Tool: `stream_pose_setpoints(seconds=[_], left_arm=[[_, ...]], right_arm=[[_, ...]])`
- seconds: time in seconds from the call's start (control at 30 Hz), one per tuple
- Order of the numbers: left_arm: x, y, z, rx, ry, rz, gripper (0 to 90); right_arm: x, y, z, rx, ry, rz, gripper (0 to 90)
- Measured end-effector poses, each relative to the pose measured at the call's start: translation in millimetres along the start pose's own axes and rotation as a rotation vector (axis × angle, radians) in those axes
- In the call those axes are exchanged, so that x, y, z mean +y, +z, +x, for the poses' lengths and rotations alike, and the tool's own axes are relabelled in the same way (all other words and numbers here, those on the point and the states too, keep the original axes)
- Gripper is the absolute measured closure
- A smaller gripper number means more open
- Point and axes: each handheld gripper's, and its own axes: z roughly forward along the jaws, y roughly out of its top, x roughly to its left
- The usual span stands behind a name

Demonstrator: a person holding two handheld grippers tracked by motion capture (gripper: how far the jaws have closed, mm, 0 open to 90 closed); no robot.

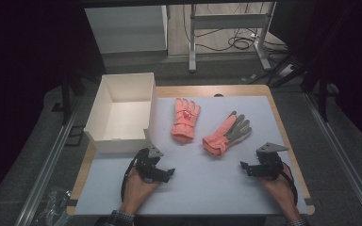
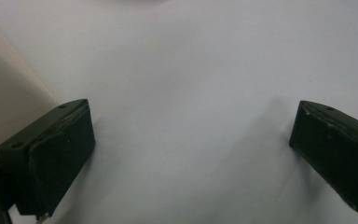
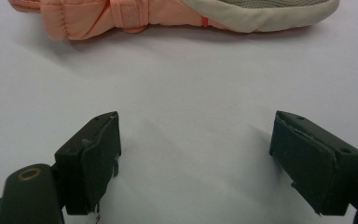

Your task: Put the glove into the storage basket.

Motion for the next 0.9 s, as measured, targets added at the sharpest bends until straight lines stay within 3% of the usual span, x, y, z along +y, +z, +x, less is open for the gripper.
stream_pose_setpoints(seconds=[0.23,0.6,0.9], left_arm=[[0.0,-0.2,0.3,0.000,0.005,0.004,0.0],[0.0,-0.2,0.3,0.000,0.005,0.004,0.0],[0.0,-0.2,0.3,0.000,0.004,0.004,0.0]], right_arm=[[0.4,-0.4,0.8,-0.005,0.000,0.001,16.8],[9.5,-4.1,4.1,0.013,0.043,-0.018,16.9],[22.8,-6.0,2.8,0.003,0.025,-0.034,17.1]])
